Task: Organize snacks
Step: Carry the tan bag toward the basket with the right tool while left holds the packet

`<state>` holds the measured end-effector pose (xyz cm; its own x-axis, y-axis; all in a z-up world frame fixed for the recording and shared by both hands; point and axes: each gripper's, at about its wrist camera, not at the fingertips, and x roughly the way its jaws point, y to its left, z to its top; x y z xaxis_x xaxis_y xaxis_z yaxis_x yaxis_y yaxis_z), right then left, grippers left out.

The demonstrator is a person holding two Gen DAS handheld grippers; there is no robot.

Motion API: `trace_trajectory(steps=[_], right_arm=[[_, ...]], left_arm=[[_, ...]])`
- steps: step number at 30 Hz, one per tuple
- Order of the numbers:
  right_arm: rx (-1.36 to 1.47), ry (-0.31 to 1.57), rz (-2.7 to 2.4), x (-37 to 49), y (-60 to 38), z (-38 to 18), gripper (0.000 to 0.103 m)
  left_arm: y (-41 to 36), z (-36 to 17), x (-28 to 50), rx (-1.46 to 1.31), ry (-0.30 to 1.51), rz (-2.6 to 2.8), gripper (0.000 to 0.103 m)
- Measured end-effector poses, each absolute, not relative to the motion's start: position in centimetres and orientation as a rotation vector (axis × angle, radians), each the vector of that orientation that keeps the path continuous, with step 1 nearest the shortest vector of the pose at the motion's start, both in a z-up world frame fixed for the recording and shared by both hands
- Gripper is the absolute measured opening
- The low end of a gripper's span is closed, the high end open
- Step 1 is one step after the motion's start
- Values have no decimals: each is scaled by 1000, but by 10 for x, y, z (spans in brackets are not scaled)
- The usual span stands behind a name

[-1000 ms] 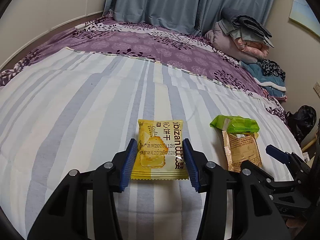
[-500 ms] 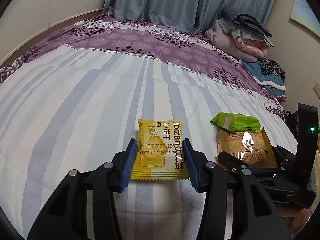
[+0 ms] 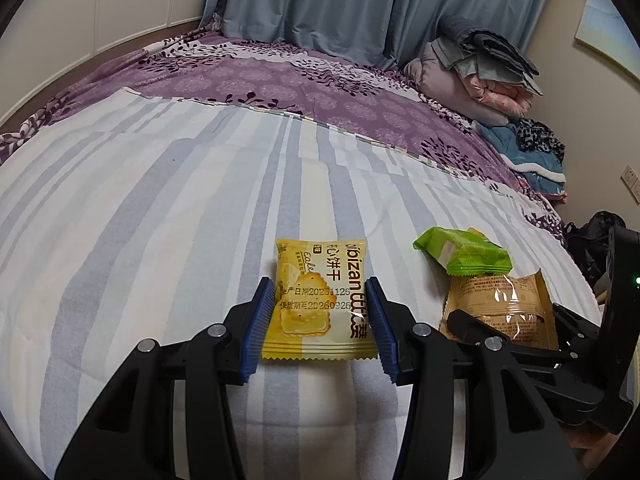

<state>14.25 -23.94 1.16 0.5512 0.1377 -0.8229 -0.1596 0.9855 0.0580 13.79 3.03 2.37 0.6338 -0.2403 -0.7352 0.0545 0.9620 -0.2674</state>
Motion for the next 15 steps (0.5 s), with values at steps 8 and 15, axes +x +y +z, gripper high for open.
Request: trace_trajectory(steps=[8, 15], right_arm=[[14, 966, 141, 107, -260, 18, 73], [41, 942, 115, 78, -274, 33, 72]], left_arm=[[29, 31, 133, -239, 850, -191, 48], [28, 38, 128, -244, 830, -212, 48]])
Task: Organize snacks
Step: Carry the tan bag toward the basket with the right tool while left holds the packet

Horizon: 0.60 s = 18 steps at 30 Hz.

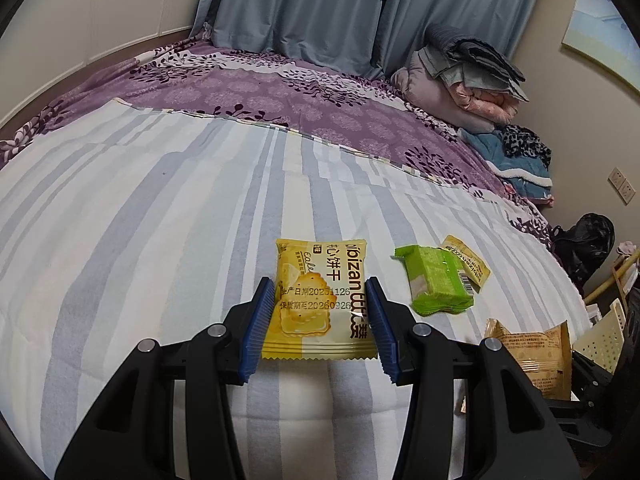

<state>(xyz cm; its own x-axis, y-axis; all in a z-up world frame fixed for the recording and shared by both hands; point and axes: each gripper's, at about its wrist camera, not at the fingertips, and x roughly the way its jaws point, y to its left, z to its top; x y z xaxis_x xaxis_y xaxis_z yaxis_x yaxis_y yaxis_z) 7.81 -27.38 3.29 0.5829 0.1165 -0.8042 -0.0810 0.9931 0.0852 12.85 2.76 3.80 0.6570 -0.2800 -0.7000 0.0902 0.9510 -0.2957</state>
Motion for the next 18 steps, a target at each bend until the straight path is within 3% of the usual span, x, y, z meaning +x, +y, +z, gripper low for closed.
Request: trace_trajectory(steps=[18], right_arm=[[36, 891, 90, 30, -291, 66, 66]], left_arm=[[17, 52, 118, -230, 793, -274, 48]])
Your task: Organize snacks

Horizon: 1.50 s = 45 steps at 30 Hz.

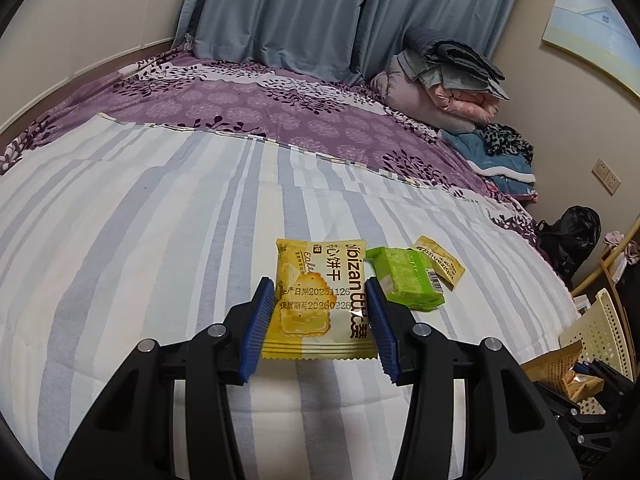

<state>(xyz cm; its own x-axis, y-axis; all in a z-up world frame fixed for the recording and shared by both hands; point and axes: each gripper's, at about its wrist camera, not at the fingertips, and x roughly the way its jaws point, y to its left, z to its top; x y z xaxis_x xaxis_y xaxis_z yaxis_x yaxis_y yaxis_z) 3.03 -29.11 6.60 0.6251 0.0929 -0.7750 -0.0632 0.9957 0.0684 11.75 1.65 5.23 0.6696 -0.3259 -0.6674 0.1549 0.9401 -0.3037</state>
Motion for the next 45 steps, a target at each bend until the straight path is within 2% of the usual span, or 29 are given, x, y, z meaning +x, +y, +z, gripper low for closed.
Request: trace_trajectory(steps=[5, 14, 28, 31, 39, 44, 45], right_arm=[[49, 882, 71, 19, -297, 69, 65], [78, 789, 4, -10, -326, 107, 62], [201, 646, -269, -76, -447, 156, 60], [253, 626, -333, -91, -481, 159, 57], [347, 605, -453, -116, -540, 155, 57], [290, 622, -328, -123, -511, 147, 57], [274, 635, -285, -123, -501, 144, 60]], left_arm=[[13, 56, 114, -222, 780, -285, 48], [3, 60, 110, -195, 771, -307, 48], [-29, 68, 100, -123, 773, -357, 48], [-40, 74, 93, -93, 766, -376, 48], [-62, 92, 70, -49, 745, -419, 48], [-79, 102, 56, -14, 733, -449, 48], [-82, 103, 53, -10, 733, -456, 48]])
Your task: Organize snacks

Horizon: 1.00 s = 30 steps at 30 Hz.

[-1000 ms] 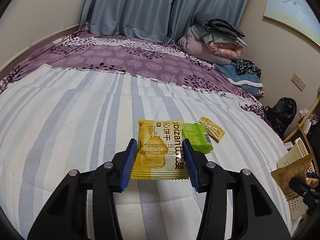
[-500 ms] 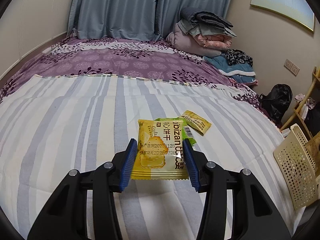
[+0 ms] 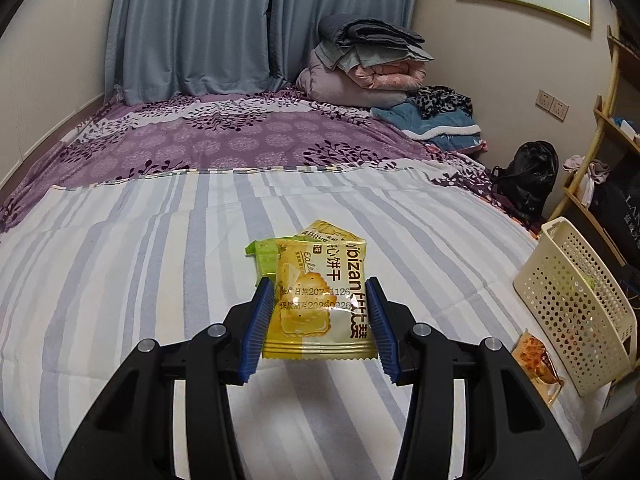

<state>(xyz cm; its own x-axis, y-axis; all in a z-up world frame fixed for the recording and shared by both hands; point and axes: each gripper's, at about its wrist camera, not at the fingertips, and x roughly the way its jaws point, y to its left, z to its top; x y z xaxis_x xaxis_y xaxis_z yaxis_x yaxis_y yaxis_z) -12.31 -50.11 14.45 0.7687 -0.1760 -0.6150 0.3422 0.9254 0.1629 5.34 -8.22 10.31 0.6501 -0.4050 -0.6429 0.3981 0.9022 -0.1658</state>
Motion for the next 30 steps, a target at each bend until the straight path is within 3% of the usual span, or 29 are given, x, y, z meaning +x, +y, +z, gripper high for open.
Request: trace_trajectory(steps=[8, 15, 24, 28, 30], right_arm=[[158, 758, -53, -108, -430, 99, 80], [82, 856, -71, -84, -421, 51, 81], [105, 938, -92, -73, -435, 21, 80], [64, 936, -104, -75, -432, 18, 63], [60, 933, -94, -77, -431, 20, 60]], left_arm=[[-98, 107, 35, 3, 742, -499, 48], [-102, 111, 23, 21, 741, -499, 48], [-112, 111, 16, 46, 750, -516, 48], [-119, 112, 13, 58, 750, -527, 48], [-121, 112, 12, 61, 751, -531, 48]])
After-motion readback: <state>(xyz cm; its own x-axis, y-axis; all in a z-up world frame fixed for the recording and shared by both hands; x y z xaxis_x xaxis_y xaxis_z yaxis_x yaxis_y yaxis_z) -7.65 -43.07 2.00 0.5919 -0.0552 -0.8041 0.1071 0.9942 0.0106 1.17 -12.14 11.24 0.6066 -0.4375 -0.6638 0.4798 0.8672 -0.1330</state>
